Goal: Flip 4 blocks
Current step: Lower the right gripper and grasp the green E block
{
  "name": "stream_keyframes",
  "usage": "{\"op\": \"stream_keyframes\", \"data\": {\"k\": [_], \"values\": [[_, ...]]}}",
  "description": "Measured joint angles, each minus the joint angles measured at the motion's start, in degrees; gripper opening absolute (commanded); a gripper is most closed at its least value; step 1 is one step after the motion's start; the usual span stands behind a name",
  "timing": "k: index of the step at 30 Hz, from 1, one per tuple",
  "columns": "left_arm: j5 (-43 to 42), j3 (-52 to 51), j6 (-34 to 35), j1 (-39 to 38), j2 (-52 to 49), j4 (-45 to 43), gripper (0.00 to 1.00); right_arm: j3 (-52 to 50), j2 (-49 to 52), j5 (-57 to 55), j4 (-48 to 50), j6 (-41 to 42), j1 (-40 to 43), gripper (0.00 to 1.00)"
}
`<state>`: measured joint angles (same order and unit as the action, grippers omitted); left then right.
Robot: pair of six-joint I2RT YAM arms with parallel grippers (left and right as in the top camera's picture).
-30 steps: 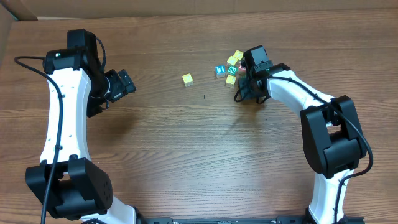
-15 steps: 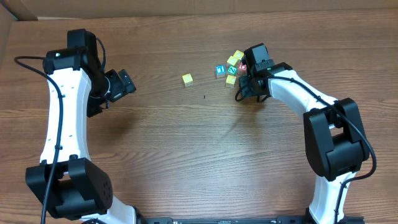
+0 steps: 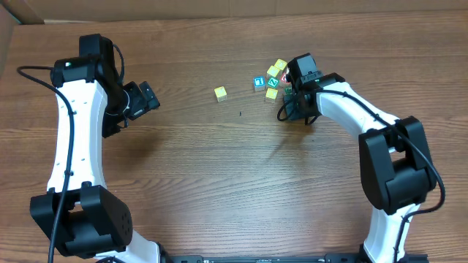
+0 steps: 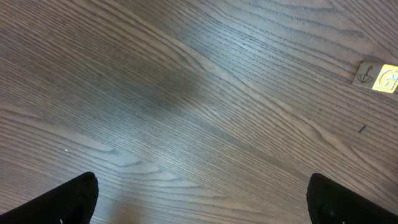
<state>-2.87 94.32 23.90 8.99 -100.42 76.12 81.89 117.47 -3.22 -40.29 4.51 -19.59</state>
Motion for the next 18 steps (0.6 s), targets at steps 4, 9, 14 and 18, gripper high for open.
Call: {"op": "stream_keyframes", "data": {"k": [4, 9, 14, 18], "values": [[0.00, 0.02, -0.02, 0.00, 0.00, 0.00, 0.99, 0.02, -2.38, 0.02, 0.46, 0.04, 0.00, 0.97], [0.00, 0.00, 0.00, 0.00, 0.00, 0.00, 1.00, 0.04, -3.17, 0.02, 2.38, -0.04, 0.00, 1.00], [0.00, 0.00, -0.02, 0.00, 0.00, 0.00, 1.00, 0.02, -2.51, 0.26, 5.90, 0.00, 0.00, 1.00], [0.00, 0.00, 0.00, 0.00, 0.00, 0.00, 1.00, -0.07, -1.22, 1.29, 6.62, 0.00, 0.00, 0.47]]}}
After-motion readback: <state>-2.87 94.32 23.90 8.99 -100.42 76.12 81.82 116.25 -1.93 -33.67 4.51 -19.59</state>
